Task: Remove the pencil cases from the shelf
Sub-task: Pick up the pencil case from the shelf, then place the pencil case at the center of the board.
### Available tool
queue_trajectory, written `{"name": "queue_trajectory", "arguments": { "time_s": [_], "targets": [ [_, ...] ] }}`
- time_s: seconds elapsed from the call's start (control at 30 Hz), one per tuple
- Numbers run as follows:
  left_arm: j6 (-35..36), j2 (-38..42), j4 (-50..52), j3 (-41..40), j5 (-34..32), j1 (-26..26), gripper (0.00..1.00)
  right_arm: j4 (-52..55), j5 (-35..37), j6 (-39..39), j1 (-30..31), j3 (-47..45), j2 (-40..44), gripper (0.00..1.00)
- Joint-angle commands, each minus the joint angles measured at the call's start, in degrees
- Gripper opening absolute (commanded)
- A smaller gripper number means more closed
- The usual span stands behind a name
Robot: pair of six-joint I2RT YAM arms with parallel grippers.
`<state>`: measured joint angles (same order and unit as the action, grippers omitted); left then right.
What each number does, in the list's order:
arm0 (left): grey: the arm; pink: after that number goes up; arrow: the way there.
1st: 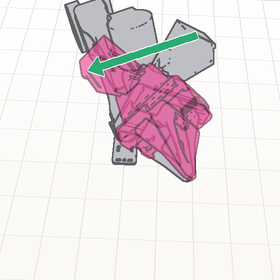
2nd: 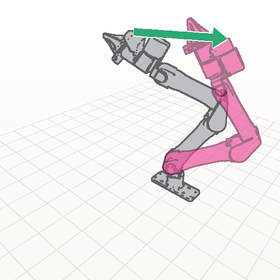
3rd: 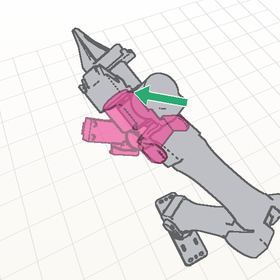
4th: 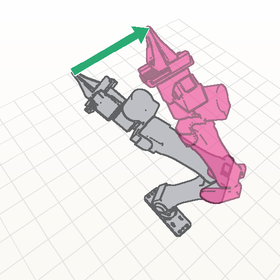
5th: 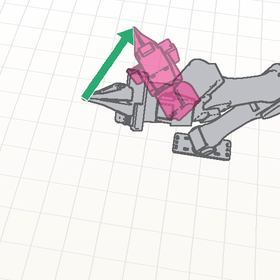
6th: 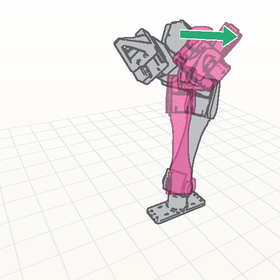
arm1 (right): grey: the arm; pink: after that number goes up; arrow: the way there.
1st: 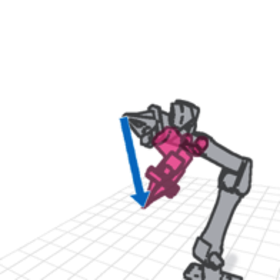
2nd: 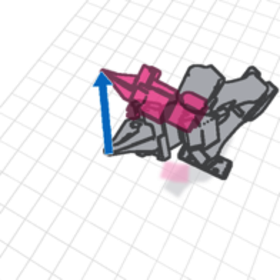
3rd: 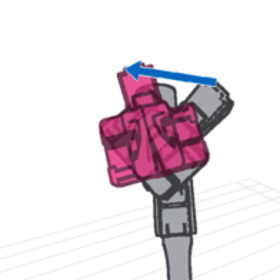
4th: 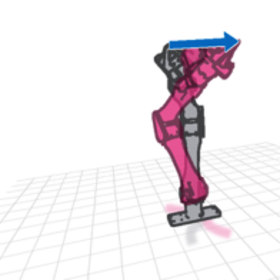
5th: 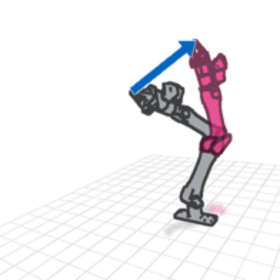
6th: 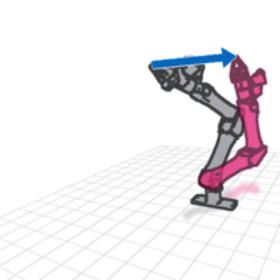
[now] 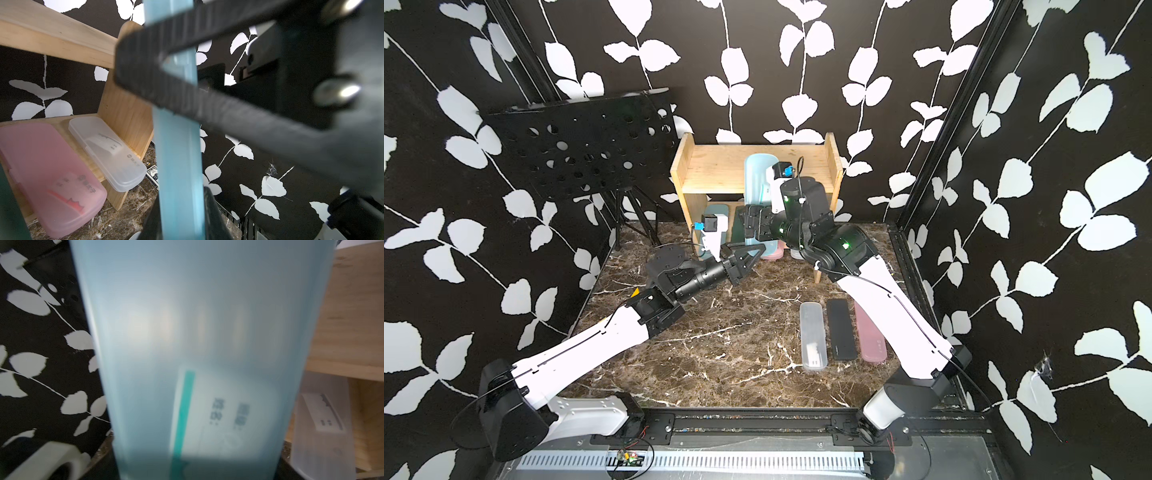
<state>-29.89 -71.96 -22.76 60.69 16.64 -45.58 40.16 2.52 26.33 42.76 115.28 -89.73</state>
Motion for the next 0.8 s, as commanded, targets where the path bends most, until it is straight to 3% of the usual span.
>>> {"name": "queue_trajectory", "arguments": {
  "time_s": [0.0, 0.13, 0.23, 0.27, 0.33, 0.6, 0.77],
  "targets": [
    [1.69, 2.90, -0.91, -0.62, 0.10, -0.19, 0.00, 1.71, 2.16, -0.82, 0.57, 3.13, -0.13, 0.71],
    [2.20, 3.45, 0.34, -0.96, -1.10, -0.13, 0.03, 2.30, 2.83, -0.92, 0.75, 3.12, 0.65, 0.66],
    [2.59, 4.09, 1.40, -1.29, -2.88, -0.12, 0.68, 3.44, 2.99, -1.01, 0.75, 3.25, 1.28, 0.59],
    [2.88, 4.45, 2.25, -1.40, -4.06, -0.17, 0.82, 4.19, 2.95, -1.10, 0.82, 3.28, 1.61, 0.59],
    [3.88, 5.65, 3.82, -1.73, -6.67, -0.14, 0.98, 6.28, 3.14, -1.14, 0.79, 3.06, 2.30, 0.59],
    [12.04, 14.69, 18.88, -0.90, -20.58, -0.12, 0.99, 19.50, 3.04, 2.34, 0.34, -7.82, 8.38, 0.61],
    [16.18, 17.09, 26.62, 1.32, -24.46, -0.03, 0.99, 18.93, -2.21, 8.60, 0.34, -24.31, 13.10, 0.61]
  ]
}}
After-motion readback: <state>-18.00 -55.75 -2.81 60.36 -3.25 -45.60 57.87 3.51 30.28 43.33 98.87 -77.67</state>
